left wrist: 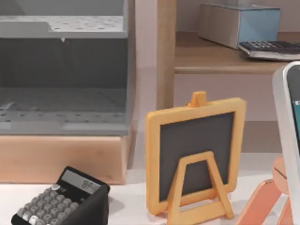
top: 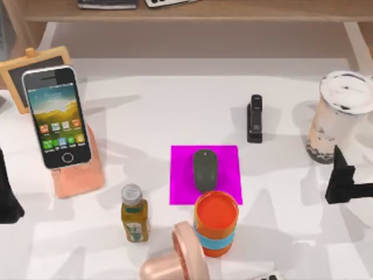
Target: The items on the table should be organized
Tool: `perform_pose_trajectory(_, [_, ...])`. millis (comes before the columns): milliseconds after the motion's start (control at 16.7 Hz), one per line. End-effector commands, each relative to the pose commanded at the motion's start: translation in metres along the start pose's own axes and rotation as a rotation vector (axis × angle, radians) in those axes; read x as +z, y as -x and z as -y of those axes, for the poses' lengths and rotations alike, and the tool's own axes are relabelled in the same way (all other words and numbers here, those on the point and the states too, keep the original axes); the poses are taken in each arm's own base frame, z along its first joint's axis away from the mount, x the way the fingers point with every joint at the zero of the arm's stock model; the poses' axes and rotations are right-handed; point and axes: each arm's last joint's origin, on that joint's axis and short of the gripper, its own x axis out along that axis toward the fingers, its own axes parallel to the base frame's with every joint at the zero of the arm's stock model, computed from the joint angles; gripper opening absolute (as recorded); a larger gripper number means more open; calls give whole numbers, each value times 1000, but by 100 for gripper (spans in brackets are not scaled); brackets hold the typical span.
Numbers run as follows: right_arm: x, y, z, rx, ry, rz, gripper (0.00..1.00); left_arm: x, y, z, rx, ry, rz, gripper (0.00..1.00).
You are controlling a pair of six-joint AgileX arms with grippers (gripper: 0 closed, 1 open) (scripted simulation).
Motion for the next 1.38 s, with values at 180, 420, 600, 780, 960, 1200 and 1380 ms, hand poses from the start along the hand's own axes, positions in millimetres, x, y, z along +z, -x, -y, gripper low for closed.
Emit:
perform_pose_trajectory(180, [-5, -28, -17, -47, 5, 41, 100, 0, 0, 0, 0, 0, 0, 100])
perform_pose_trajectory(420, [-9, -52, -32, -106, -7, 102, 100, 0, 0, 0, 0, 0, 0, 100])
perform_pose_trajectory(600, [-10, -55, -33, -114, -9, 109, 100, 0, 0, 0, 0, 0, 0, 100])
perform_pose_trajectory(780, [-10, -54, -32, -116, -9, 107, 100, 0, 0, 0, 0, 0, 0, 100])
perform_pose_trajectory(960, [-9, -63, -32, -113, -9, 109, 100, 0, 0, 0, 0, 0, 0, 100])
perform_pose_trajectory(1200, [-7, -83, -30, -114, -9, 109, 100, 0, 0, 0, 0, 0, 0, 100])
perform_pose_trajectory(1380, [-7, -84, -30, -114, -9, 109, 100, 0, 0, 0, 0, 0, 0, 100])
